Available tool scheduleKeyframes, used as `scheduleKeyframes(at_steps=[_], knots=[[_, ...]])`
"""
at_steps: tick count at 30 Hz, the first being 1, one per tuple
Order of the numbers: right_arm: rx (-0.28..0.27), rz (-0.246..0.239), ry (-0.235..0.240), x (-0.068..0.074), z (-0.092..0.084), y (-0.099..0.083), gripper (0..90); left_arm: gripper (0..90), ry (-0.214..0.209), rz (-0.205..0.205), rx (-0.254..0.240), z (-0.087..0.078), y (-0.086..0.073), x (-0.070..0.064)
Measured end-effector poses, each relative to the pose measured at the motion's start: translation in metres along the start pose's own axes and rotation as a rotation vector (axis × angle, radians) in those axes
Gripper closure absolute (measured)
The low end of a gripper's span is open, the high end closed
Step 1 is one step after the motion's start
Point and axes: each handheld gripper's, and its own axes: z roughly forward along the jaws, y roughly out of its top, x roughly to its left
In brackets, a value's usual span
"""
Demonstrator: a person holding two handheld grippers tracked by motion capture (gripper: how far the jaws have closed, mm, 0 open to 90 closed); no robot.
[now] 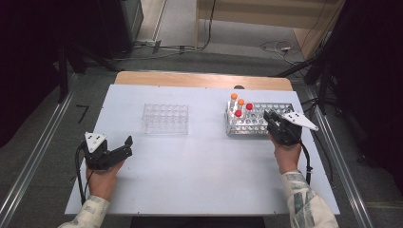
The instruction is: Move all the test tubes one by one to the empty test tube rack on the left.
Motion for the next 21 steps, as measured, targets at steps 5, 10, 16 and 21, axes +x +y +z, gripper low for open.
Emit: scheduleKeyframes(at_steps=[5,10,16,21], knots=[[-0.018,0.01,0.01,0.0,-0.009,0.006,73.4,7.7,-0.001,0.0,0.0,0.0,0.0,0.0],[-0.037,0.005,0.036,0.002,-0.02,0.01,73.4,7.7,-0.004,0.0,-0.003,-0.001,0.0,0.0],[-0.019,-0.018,0.086,0.011,-0.031,0.009,73.4,7.7,-0.008,-0.003,-0.004,-0.001,0.0,0.0],[0.002,-0.028,0.127,0.019,-0.037,0.004,73.4,8.1,-0.014,0.006,-0.003,-0.002,0.0,-0.001]])
